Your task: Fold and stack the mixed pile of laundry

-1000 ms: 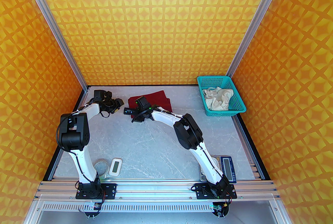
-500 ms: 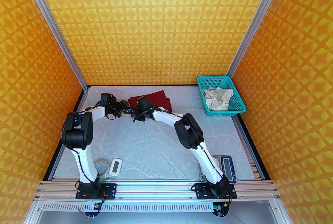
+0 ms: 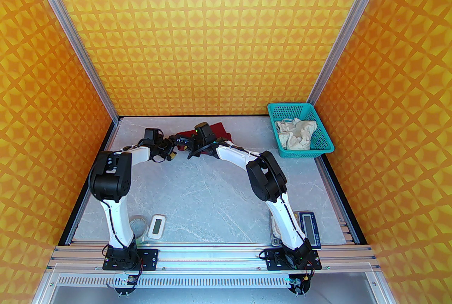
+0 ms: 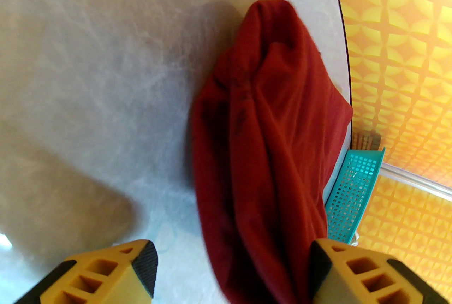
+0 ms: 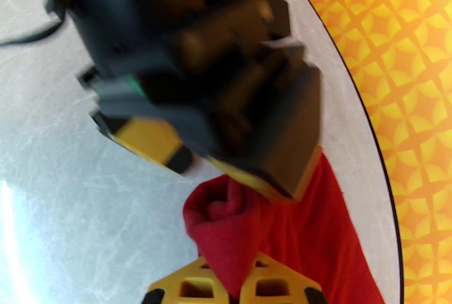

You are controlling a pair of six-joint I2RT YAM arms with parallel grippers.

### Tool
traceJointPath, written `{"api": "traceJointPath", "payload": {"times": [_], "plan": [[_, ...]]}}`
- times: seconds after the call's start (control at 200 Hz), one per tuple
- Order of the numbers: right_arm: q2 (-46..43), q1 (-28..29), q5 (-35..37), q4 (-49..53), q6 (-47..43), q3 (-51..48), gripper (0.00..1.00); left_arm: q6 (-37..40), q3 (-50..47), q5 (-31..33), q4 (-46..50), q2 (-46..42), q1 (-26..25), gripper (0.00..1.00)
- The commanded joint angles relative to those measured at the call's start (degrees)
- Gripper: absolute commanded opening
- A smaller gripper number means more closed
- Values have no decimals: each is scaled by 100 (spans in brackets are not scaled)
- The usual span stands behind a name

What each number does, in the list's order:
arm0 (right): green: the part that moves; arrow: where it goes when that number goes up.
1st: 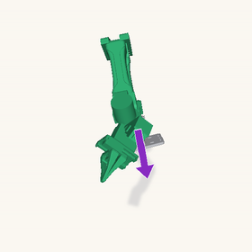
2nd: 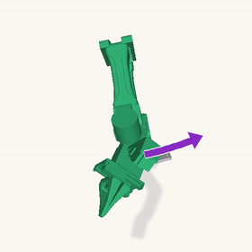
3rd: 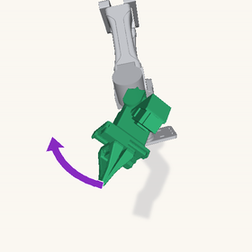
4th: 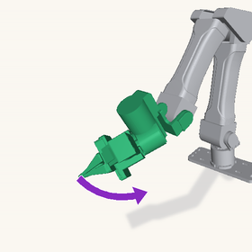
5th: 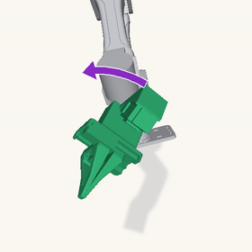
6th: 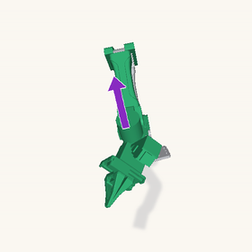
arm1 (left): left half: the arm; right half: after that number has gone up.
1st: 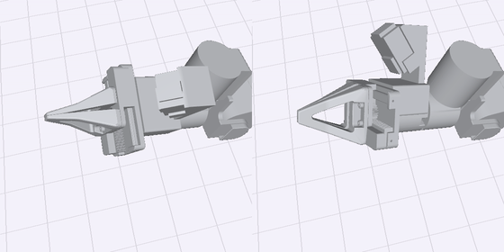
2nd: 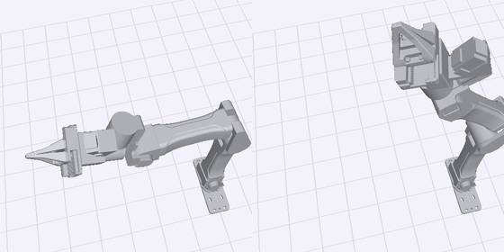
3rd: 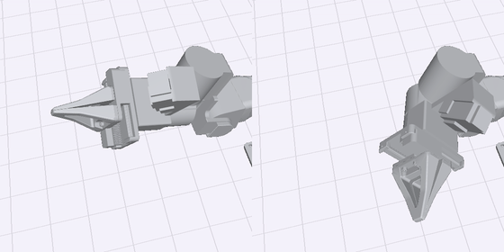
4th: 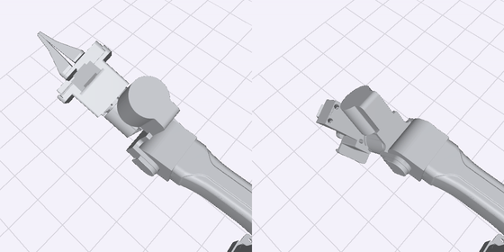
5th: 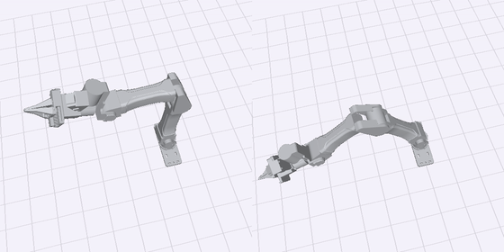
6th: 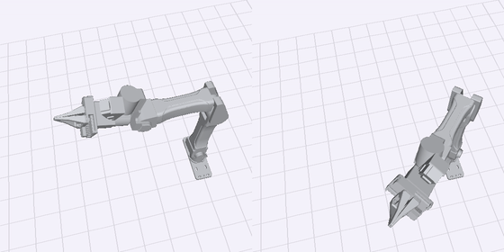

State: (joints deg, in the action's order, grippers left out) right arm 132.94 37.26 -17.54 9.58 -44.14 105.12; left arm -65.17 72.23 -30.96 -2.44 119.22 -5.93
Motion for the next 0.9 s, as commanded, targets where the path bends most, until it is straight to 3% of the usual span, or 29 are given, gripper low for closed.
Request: {"api": "traceJointPath", "payload": {"times": [0.0, 0.28, 0.34, 0.43, 0.55, 0.57, 0.615, 0.785, 0.895], "plan": [[-273, 5, -265, -173, 73, -99, 0, -548, 98, 143, -543, 249, -82, 74], [-304, 1, -373, -299, 113, -174, 0, -994, 405, 404, -585, 425, -200, 74], [-324, 2, -371, -348, 134, -193, 0, -1087, 493, 463, -556, 502, -237, 70], [-353, 1, -353, -399, 147, -207, 0, -1207, 616, 472, -653, 641, -286, 52], [-402, 1, -216, -523, 204, -298, 0, -1137, 763, 596, -503, 716, -299, 16], [-417, 1, -169, -562, 241, -331, 4, -1083, 794, 616, -445, 727, -295, 11], [-486, -6, -91, -687, 364, -433, 15, -900, 915, 626, -272, 734, -273, 0], [-1177, -140, -25, -1055, 1140, -1301, 42, 607, 1528, 705, 795, 685, -60, 0], [-1990, -239, 84, -1689, 1887, -2448, 47, 2155, 2501, 778, 2208, 816, 270, 0]]}}
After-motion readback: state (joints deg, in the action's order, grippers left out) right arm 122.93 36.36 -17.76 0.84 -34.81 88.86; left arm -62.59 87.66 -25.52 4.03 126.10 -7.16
